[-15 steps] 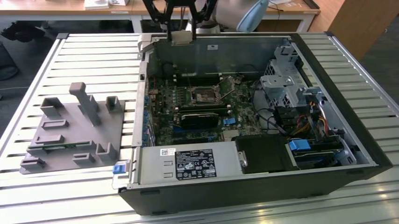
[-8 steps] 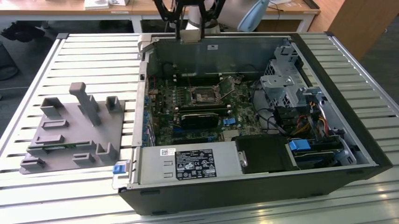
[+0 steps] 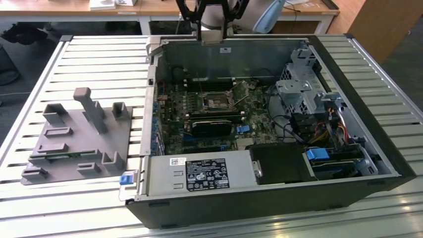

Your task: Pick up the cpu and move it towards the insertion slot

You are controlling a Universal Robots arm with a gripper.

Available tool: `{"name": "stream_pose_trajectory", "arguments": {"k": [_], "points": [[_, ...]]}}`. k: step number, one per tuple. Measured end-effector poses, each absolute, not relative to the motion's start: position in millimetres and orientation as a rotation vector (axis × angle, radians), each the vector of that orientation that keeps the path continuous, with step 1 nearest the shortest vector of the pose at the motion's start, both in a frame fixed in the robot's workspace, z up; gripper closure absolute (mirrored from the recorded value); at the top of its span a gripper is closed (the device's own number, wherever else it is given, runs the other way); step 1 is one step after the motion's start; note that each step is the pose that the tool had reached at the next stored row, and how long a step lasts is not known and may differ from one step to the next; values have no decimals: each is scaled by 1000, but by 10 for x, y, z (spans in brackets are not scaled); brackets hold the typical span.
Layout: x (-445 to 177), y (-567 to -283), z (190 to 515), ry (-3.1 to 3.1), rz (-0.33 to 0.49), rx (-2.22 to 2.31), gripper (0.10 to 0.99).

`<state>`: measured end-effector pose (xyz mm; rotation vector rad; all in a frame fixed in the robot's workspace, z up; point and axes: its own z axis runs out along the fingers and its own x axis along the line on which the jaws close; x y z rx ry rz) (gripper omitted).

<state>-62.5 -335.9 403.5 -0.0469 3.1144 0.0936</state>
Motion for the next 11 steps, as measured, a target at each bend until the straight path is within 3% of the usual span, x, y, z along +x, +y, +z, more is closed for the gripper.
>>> {"name": "stream_pose_trajectory", "arguments": {"k": [11], "points": [[-572,-3343,4035,3107,99,-47,549]]}}
